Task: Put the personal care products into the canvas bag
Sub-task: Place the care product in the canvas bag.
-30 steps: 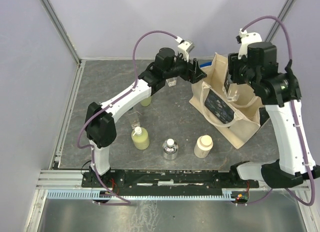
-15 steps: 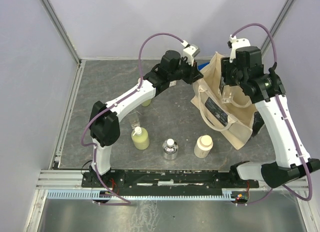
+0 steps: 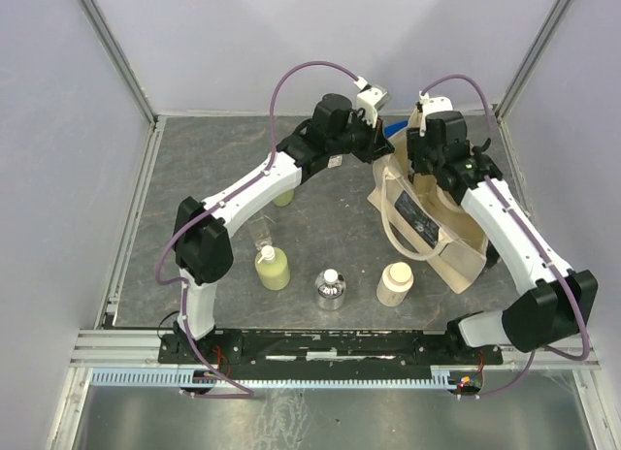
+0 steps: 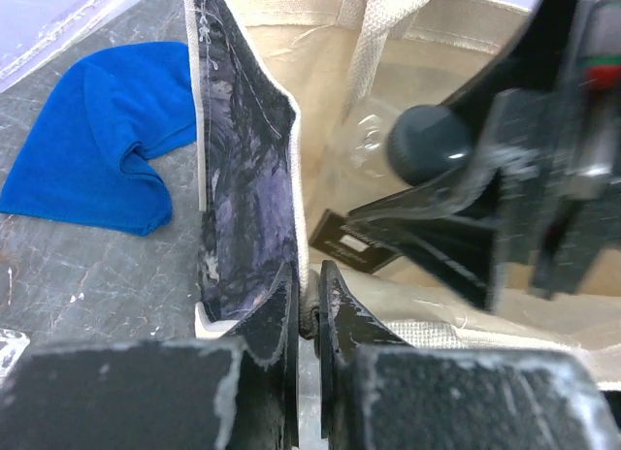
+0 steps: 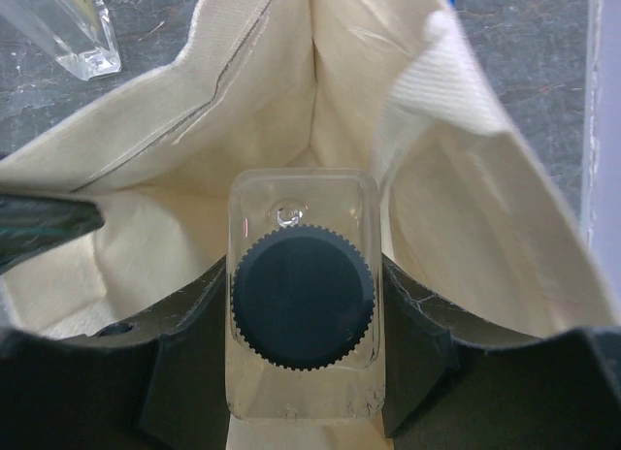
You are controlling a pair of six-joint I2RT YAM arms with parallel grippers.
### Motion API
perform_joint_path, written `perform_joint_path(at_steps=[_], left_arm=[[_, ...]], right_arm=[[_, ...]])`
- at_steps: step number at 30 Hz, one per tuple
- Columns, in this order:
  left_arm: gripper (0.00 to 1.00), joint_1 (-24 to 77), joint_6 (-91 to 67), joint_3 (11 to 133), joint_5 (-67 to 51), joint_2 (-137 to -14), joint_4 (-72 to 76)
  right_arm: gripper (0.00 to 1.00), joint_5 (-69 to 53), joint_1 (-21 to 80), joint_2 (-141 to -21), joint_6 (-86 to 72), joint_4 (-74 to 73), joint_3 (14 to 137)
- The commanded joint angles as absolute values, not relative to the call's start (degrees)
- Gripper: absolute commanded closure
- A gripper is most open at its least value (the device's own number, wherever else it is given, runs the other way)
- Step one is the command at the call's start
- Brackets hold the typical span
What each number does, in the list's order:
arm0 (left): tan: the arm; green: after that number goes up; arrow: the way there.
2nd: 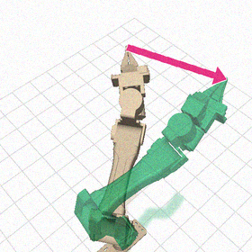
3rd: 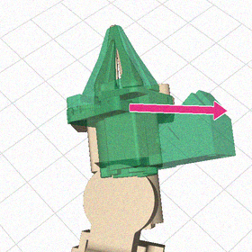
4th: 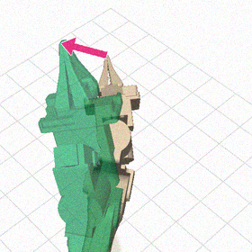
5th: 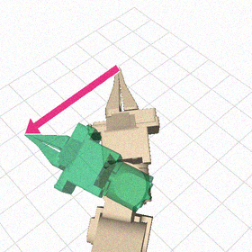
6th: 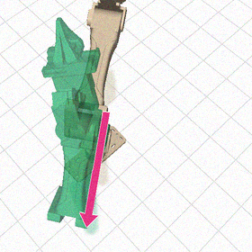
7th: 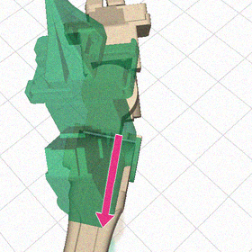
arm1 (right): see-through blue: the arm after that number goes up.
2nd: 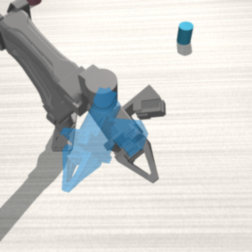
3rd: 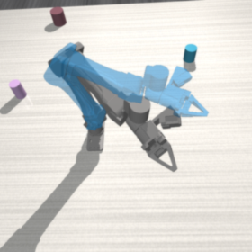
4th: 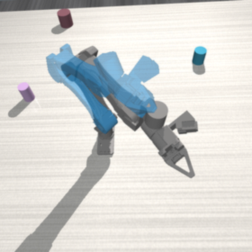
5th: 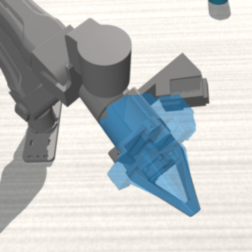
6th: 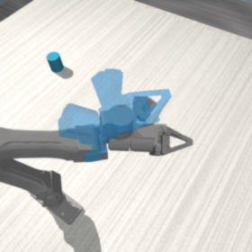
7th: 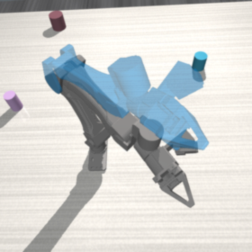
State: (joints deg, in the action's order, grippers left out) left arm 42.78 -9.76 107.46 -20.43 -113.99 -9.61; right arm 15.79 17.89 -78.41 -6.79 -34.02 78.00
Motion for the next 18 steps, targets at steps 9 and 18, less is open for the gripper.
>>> perform_joint_path(at_steps=[9,18], left_arm=[[0.97,43.16,-11.78,113.55,-23.65,-111.62,-14.91],[0.97,43.07,-11.46,112.56,-22.14,-111.80,-15.51]], right_arm=[[1.00,18.48,18.52,-79.87,-7.67,-4.08,69.25],[1.00,20.33,18.81,-81.89,-9.58,6.13,60.99]])
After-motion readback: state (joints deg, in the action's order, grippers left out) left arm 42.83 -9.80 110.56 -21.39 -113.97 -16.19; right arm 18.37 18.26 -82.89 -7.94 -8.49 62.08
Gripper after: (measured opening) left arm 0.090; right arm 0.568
